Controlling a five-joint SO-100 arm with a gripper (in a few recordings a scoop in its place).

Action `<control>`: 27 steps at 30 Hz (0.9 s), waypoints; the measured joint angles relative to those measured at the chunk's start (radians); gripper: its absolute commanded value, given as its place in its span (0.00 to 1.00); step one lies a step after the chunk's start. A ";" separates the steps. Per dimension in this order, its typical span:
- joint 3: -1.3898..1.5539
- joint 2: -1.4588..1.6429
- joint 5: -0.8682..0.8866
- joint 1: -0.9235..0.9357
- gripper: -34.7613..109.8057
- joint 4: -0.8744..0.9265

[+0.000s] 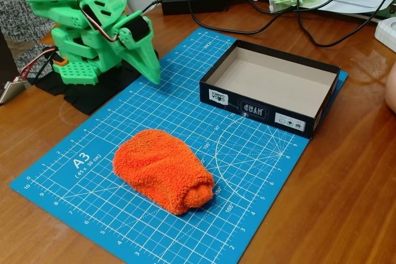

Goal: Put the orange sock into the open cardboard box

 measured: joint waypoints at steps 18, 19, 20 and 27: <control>-1.293 -1.526 -1.328 0.353 0.41 -0.038; -1.333 -1.565 -1.416 0.364 0.42 0.003; -1.376 -1.603 -1.499 0.379 0.44 0.051; -1.651 -1.835 -1.862 0.482 0.47 0.227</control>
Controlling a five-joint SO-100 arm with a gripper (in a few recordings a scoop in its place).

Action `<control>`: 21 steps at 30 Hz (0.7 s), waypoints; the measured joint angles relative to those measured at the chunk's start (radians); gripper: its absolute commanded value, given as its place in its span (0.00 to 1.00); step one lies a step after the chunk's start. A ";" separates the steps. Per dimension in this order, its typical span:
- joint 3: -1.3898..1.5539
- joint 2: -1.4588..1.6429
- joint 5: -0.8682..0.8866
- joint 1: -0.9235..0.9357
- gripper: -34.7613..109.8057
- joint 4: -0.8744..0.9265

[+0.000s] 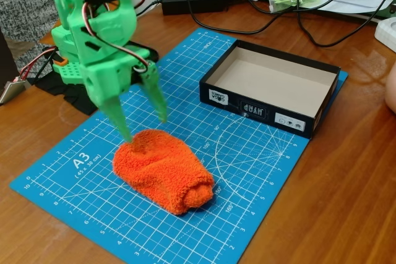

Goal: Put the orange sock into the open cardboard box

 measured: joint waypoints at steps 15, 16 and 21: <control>-0.104 -0.282 -0.095 0.025 0.53 -0.239; -0.091 -0.287 -0.078 0.021 0.54 -0.264; -0.072 -0.293 -0.006 0.029 0.54 -0.258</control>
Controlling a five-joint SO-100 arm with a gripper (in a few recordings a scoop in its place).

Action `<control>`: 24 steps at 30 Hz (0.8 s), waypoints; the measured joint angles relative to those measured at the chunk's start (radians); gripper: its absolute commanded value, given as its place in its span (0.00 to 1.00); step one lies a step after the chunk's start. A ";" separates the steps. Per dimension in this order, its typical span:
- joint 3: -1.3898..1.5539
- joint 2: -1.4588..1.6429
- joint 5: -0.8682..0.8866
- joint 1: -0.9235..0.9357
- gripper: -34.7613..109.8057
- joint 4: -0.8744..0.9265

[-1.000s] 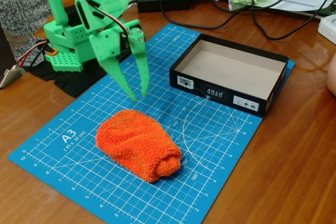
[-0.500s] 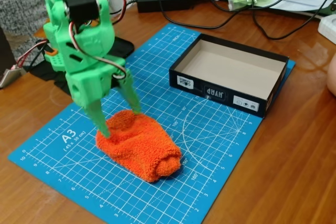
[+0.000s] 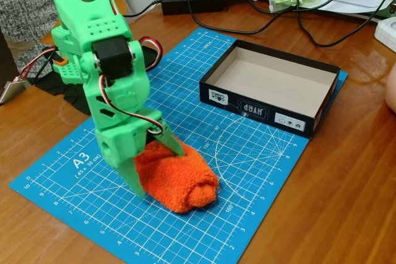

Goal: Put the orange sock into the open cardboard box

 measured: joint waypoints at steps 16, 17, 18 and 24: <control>0.187 -0.035 0.101 -0.040 0.44 -0.307; 0.189 -0.038 0.098 -0.043 0.43 -0.316; 0.189 -0.038 0.089 -0.044 0.43 -0.328; 0.173 -0.049 0.137 -0.044 0.24 -0.359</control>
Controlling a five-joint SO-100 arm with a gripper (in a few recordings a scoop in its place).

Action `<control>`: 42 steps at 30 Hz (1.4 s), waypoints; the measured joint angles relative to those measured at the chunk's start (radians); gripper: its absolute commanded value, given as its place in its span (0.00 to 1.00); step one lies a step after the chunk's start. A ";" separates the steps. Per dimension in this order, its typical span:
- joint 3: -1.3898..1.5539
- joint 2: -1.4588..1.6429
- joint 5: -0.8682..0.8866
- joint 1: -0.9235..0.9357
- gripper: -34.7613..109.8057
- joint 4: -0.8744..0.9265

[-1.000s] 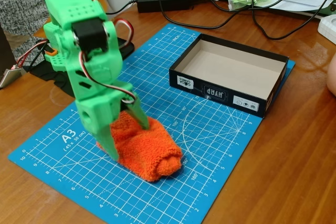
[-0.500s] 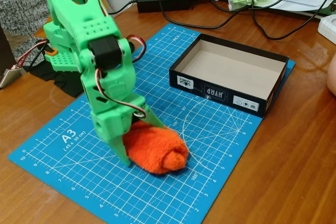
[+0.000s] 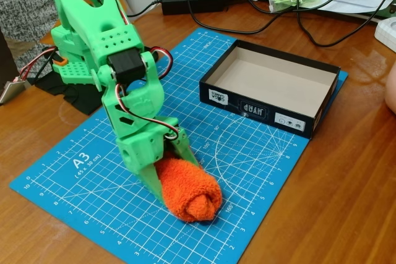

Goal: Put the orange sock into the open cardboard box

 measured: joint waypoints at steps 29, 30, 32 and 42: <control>-0.060 0.112 0.341 -0.468 0.24 0.503; -0.072 0.120 0.356 -0.497 0.24 0.523; -0.103 0.135 0.411 -0.534 0.24 0.526; -0.350 0.169 0.499 -0.618 0.24 0.480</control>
